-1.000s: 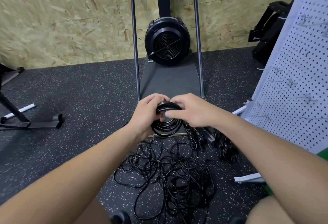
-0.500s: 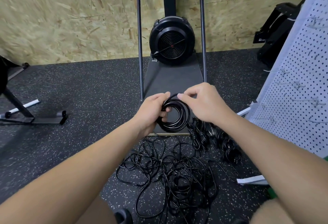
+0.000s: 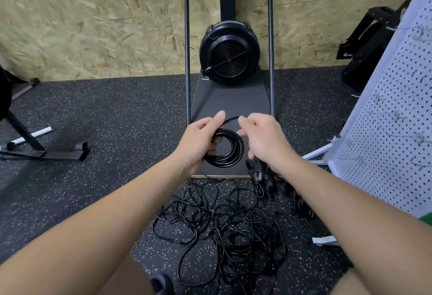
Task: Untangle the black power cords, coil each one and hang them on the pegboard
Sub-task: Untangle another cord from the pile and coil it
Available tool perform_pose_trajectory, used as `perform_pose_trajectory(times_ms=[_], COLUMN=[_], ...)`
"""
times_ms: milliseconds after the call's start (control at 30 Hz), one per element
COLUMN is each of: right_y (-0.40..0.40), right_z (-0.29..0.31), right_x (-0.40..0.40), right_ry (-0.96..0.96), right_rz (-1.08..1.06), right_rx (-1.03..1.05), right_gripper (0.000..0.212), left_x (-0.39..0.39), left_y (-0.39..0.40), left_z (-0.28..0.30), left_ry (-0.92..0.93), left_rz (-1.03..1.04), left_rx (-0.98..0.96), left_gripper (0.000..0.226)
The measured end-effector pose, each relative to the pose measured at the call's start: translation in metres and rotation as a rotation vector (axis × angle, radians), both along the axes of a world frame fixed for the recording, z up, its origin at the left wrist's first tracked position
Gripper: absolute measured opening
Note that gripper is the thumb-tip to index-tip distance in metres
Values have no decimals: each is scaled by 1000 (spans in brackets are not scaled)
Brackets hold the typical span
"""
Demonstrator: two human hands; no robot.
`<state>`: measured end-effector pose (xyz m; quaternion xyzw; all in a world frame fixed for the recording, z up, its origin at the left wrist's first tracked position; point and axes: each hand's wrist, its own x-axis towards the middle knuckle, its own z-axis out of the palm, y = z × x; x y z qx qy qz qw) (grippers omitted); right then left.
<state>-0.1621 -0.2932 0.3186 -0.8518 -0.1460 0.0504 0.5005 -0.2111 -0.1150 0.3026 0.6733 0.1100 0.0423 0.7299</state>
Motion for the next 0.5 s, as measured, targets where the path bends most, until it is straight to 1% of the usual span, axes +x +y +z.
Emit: perform_pose_trajectory(times_ms=[100,133,200,267,300,367,433,500], right_y=[-22,-31,-46,-52,-53,-52,-50,-49], right_z=[6,8,10,9,6,1,-1,-1], right_x=[11,15,23,26,26,25,24,27], right_ry=[35,55,108,164,186,257,311,234], right_rz=[269,368,533,625,645,644,582,465], right_rx=[-172,-212,-253,-253,-238,-141,-30,16], right_gripper=[43,38,24,12,8,10,11,11], left_x=[1,1,0,-1,-1,-2,-1,-3], left_y=[12,15,17,17,17,17,17,14], left_z=[-1,-1,-2,0,0,3,5,7], left_ry=[-19,-25,-21,-8,-6,-6,4,30], left_rz=[24,36,54,64,70,77,71,40], left_rx=[-18,-19,-27,-47,-56,-57,-63,-73], left_gripper=[45,46,47,46,45,43,41,38])
